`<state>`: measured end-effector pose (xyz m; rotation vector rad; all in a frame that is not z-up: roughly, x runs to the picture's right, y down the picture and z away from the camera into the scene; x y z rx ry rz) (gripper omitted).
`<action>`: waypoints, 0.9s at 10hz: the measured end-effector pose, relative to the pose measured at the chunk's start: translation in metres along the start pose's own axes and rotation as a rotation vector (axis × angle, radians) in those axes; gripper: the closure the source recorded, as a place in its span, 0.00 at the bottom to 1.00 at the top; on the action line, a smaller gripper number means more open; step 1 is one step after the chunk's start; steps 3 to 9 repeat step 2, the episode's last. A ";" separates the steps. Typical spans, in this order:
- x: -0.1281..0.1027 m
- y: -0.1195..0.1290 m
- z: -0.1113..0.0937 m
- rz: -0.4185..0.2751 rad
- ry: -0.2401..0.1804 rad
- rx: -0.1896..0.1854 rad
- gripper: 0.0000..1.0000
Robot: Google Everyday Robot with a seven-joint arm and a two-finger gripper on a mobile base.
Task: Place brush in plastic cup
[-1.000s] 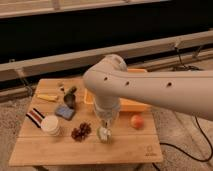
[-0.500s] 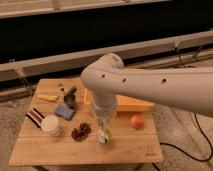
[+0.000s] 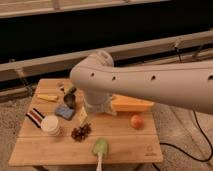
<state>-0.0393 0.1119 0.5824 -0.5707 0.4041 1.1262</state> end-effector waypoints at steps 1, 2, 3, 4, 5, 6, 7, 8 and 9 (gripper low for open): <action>-0.003 0.008 -0.004 -0.010 -0.023 0.014 0.20; -0.003 0.007 -0.004 -0.009 -0.025 0.016 0.20; -0.003 0.007 -0.004 -0.009 -0.025 0.016 0.20; -0.003 0.007 -0.004 -0.009 -0.025 0.016 0.20; -0.003 0.007 -0.004 -0.009 -0.025 0.016 0.20; -0.003 0.007 -0.004 -0.009 -0.025 0.016 0.20; -0.003 0.007 -0.004 -0.009 -0.025 0.016 0.20; -0.003 0.007 -0.004 -0.009 -0.025 0.016 0.20; -0.003 0.007 -0.004 -0.009 -0.025 0.016 0.20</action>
